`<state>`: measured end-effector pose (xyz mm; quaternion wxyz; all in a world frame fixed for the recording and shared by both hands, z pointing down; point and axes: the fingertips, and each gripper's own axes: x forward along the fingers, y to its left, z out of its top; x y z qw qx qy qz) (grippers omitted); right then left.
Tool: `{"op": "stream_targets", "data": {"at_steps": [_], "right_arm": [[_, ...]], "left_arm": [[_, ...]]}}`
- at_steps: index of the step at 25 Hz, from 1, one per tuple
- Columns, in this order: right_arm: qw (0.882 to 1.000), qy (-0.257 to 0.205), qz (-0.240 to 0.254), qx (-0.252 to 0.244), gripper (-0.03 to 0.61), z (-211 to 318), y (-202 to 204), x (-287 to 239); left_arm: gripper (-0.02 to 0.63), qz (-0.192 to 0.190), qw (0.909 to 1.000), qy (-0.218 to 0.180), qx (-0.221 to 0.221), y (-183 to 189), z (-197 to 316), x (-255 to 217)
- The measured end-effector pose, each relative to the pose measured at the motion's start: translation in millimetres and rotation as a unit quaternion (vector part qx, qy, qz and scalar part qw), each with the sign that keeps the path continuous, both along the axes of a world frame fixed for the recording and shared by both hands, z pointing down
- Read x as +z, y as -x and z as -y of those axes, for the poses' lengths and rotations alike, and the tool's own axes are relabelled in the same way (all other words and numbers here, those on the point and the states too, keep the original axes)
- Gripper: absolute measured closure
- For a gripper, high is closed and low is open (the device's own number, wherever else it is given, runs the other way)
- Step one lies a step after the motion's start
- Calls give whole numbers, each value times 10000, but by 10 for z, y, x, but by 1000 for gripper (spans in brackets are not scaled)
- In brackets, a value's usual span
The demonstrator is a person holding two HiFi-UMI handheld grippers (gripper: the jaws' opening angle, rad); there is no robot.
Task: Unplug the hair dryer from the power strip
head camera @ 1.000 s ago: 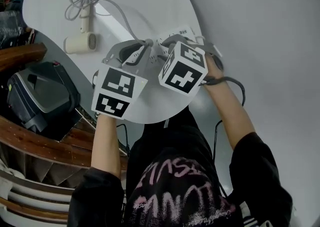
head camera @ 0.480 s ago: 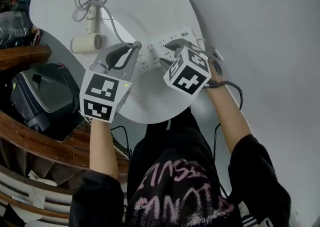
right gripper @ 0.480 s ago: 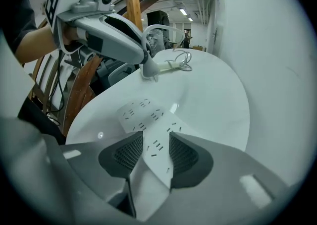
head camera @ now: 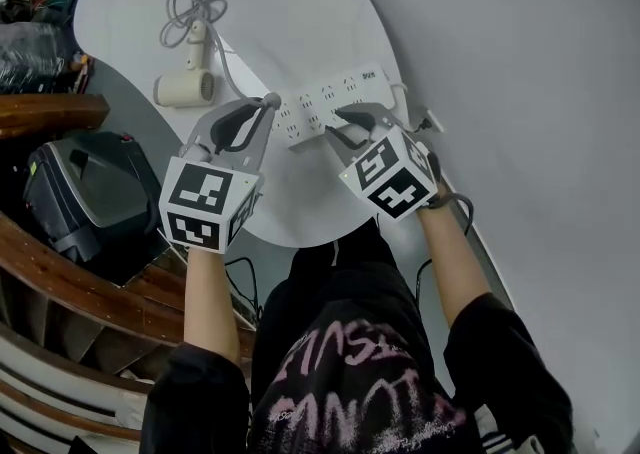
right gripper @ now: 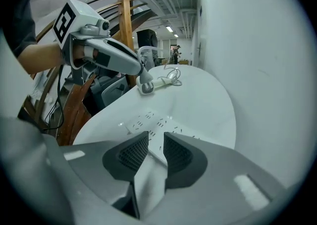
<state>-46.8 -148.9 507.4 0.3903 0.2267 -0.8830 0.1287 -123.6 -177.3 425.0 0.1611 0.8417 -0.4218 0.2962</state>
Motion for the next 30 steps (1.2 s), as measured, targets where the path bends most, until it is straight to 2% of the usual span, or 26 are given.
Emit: {"op": "stream_targets", "data": {"at_steps": [4, 10, 14, 20, 24, 30], "right_arm": [[9993, -119, 242, 276, 475, -46, -26, -139], [9975, -321, 381, 493, 551, -101, -44, -270], [9956, -463, 547, 596, 551, -118, -70, -343], [9885, -803, 922, 885, 552, -90, -148, -545], [9850, -1137, 933, 907, 552, -92, -193, -684], [9842, -1240, 906, 878, 552, -123, -224, -801]], "left_arm": [[561, -158, 9998, -89, -125, 7, -53, -85], [561, -395, 9986, -84, -349, 50, -100, -92], [561, -651, 9962, -138, -556, 59, -108, -103], [561, -993, 9908, -431, -809, 70, -98, -192], [560, -1110, 9881, -570, -900, 73, -104, -249], [560, -1402, 9822, -563, -1114, 101, -138, -310]]}}
